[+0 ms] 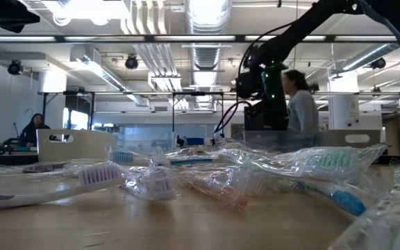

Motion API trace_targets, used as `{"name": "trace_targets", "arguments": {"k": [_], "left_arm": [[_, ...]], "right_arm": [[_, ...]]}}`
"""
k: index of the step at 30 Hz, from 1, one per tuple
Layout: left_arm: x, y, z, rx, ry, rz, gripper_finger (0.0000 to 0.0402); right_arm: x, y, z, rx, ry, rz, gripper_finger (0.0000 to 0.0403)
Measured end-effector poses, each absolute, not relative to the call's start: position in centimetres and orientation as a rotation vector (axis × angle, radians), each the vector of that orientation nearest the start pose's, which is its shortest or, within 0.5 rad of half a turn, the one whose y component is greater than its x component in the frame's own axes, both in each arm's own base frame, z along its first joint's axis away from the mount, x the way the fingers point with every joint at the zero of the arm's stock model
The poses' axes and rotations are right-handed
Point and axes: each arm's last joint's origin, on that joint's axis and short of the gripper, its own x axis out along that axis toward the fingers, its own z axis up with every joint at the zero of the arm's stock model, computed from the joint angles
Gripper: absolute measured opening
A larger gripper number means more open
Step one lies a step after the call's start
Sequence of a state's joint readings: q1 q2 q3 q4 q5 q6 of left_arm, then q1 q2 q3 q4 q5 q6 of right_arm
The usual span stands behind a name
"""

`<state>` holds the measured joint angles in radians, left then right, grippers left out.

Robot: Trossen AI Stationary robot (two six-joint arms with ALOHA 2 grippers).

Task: Pick & Place Toothbrushes
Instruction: Put the purple toothbrush into the black bin

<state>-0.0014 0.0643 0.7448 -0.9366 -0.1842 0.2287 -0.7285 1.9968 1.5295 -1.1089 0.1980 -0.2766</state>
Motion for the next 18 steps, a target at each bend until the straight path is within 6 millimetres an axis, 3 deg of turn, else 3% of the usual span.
{"name": "trace_targets", "arguments": {"k": [10, 18], "left_arm": [[0.23, 0.53, 29.69, 0.251, 0.275, 0.152, 0.0090], [0.23, 0.53, 29.69, 0.251, 0.275, 0.152, 0.0090]], "right_arm": [[27.53, -25.99, 18.60, 0.211, 1.626, -0.499, 0.0025], [27.53, -25.95, 18.73, 0.188, 1.629, -0.477, 0.0064]]}}
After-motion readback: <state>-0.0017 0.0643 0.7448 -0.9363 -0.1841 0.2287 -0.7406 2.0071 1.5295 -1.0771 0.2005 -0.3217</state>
